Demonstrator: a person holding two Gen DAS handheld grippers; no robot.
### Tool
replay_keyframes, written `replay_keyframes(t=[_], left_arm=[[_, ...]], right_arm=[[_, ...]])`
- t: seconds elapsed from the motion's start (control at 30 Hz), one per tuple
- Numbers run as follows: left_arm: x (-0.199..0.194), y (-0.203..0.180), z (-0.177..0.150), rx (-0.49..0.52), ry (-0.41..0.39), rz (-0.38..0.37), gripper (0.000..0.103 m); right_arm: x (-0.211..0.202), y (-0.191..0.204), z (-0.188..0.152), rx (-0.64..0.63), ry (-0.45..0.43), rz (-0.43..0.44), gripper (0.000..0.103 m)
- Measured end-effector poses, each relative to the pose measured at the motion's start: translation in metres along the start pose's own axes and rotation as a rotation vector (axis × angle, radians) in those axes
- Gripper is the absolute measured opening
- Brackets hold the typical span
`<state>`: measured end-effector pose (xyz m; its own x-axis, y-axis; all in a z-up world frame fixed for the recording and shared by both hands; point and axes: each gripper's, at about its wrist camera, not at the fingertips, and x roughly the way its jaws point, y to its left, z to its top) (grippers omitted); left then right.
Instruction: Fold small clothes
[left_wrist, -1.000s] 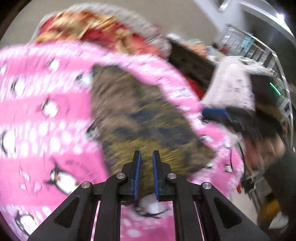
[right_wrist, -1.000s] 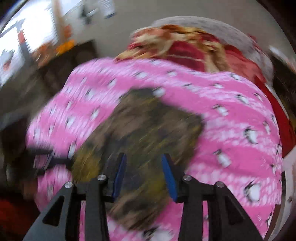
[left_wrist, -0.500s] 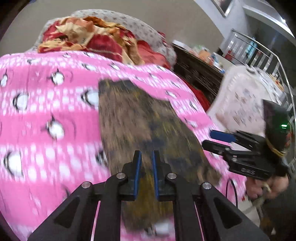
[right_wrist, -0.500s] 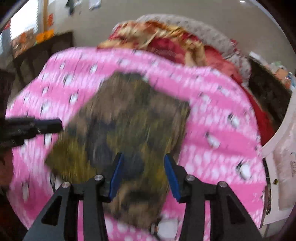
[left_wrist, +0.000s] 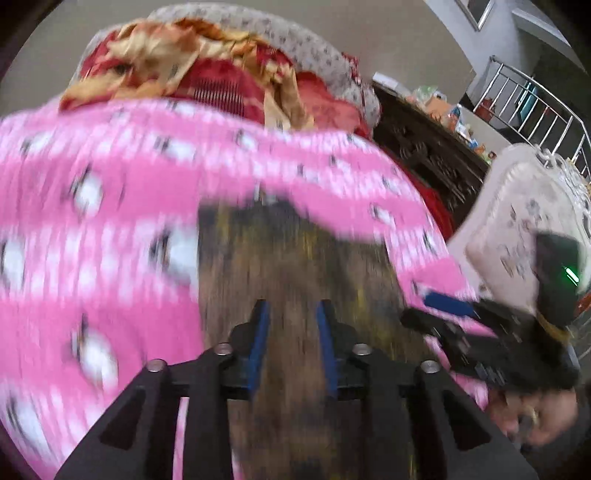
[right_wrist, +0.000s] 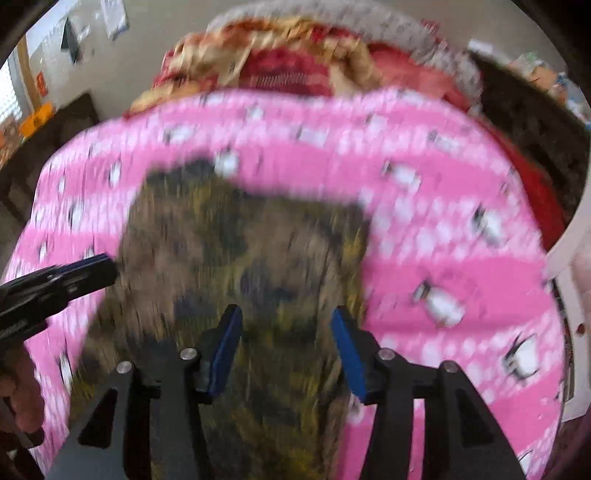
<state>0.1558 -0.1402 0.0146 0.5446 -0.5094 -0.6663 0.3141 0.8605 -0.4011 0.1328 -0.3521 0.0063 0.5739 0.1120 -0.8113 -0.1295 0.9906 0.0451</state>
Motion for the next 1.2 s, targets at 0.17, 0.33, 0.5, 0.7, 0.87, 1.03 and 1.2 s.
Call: replay_keyframes(t=[0.17, 0.33, 0.5, 0.7, 0.87, 1.03, 1.2], left_arm=[[0.078, 0.011, 0.034, -0.018, 0.114, 0.029, 0.012], [0.051, 0.009, 0.033, 0.009, 0.091, -0.003, 0.012], [0.001, 0.035, -0.007, 0.028, 0.053, -0.028, 0.071], [0.006, 0.052, -0.056, -0.021, 0.096, -0.156, 0.074], [0.012, 0.053, -0.049, -0.070, 0.134, -0.282, 0.075], [0.011, 0.055, -0.052, -0.080, 0.059, -0.290, 0.075], [0.013, 0.056, -0.056, -0.069, 0.022, -0.285, 0.075]], right_arm=[[0.030, -0.009, 0.018, 0.072, -0.018, -0.055, 0.074], [0.034, -0.046, 0.002, 0.199, -0.018, 0.037, 0.073], [-0.012, -0.082, -0.018, 0.148, -0.149, 0.141, 0.079], [0.041, -0.109, -0.061, 0.286, 0.018, 0.503, 0.081], [0.070, -0.101, -0.056, 0.334, -0.006, 0.783, 0.081], [0.087, -0.086, -0.030, 0.233, -0.043, 0.725, 0.073], [0.099, -0.097, -0.029, 0.299, -0.113, 0.781, 0.044]])
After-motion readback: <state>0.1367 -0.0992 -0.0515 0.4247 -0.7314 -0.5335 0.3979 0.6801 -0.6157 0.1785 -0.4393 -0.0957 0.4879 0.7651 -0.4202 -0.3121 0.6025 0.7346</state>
